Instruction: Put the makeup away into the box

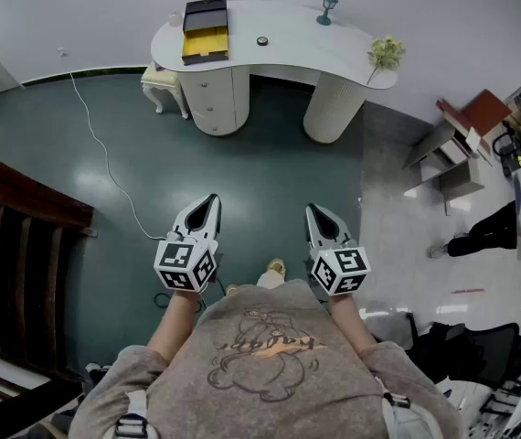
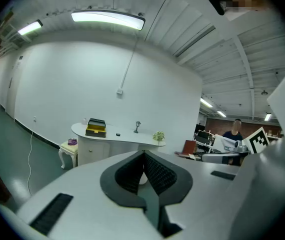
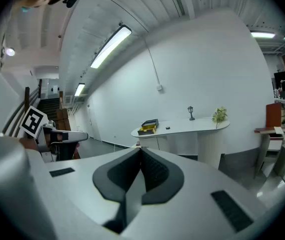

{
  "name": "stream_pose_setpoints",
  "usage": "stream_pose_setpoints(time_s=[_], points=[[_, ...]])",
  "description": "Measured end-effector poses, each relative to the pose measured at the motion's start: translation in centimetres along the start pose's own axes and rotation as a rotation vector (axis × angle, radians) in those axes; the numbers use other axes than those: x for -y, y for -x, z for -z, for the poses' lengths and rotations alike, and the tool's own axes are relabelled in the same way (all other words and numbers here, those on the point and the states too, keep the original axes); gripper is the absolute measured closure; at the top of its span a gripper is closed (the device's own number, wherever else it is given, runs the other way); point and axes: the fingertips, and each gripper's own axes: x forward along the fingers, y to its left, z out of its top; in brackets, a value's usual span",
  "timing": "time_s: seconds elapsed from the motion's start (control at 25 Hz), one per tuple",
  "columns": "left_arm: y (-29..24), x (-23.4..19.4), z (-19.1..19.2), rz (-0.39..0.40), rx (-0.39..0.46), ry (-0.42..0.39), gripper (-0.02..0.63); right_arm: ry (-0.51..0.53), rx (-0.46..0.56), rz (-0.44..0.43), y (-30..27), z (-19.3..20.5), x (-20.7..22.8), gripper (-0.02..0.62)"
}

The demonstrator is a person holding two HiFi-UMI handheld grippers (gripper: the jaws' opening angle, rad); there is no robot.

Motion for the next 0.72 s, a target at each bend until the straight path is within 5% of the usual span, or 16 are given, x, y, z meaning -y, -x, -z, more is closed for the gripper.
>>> stream_pose_setpoints(time_s=[0.72], points=[[-5.7,2.0,-0.3,-0.065,0.026,0.015,0.584,0.037,-0.032,-0.071,-2.2,-1.5,5.6,0.592]])
